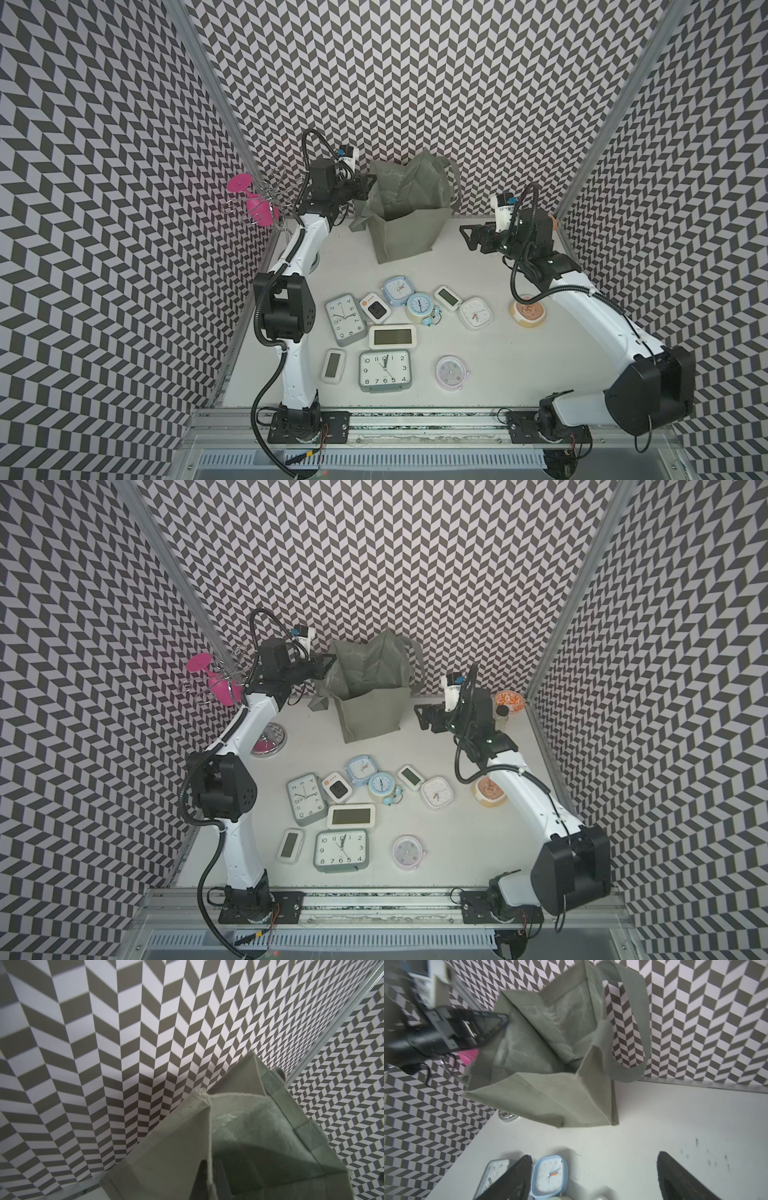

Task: Put the alarm clock into the canvas bag
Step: Pick up the canvas bag from the center of the board, then pick up the alarm from the center of the board.

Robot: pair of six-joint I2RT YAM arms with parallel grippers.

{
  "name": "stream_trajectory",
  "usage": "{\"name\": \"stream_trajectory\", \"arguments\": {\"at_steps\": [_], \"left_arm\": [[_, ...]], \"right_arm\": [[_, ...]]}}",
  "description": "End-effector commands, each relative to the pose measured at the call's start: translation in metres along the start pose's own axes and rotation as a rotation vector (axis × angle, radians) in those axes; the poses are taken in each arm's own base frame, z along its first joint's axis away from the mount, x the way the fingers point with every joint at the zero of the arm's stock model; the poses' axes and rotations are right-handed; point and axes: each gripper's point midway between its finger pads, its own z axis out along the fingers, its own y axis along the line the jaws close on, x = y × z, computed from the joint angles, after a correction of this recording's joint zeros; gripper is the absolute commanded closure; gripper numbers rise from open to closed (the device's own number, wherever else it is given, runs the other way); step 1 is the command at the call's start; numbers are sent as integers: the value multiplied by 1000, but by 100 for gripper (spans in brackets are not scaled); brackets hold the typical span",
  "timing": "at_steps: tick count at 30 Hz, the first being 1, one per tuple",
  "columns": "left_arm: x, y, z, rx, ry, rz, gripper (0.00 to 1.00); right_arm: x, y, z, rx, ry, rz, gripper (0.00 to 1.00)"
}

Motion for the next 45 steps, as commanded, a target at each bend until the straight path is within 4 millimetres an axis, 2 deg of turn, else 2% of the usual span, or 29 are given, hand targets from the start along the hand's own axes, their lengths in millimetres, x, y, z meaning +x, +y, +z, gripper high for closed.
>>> {"name": "stream_trajectory", "arguments": {"at_steps": [1,2,8,13,20,24,27,36,39,42,45], "left_arm": [[-67,-41,-32,83,-178,146,100],[-66,-44,-34,95,-178,149,100],[-54,-55,-47,121,-168,171,100],[-41,-61,-57,124,-135,203,100],[-32,-66,-65,127,-101,226,100],[-27,-67,-64,142,-93,215,100],[-27,-66,-63,155,-93,191,100],[-25,-66,-69,156,-98,190,100],[-24,-64,-68,157,-98,185,100],[-22,-65,-66,165,-95,182,100],[-20,-64,-65,170,-92,178,100]], "right_arm": [[9,-7,-15,43,-5,7,3],[18,-10,-18,58,11,13,1],[88,-31,-38,158,171,56,1],[143,-32,-50,221,305,75,1],[194,-22,-56,236,496,117,1],[214,-21,-59,233,539,135,1],[227,-28,-59,257,574,133,1],[244,-38,-51,293,627,119,0],[241,-40,-47,296,626,88,1],[231,-32,-37,244,625,39,1],[210,-30,-32,242,609,-60,1]]}}
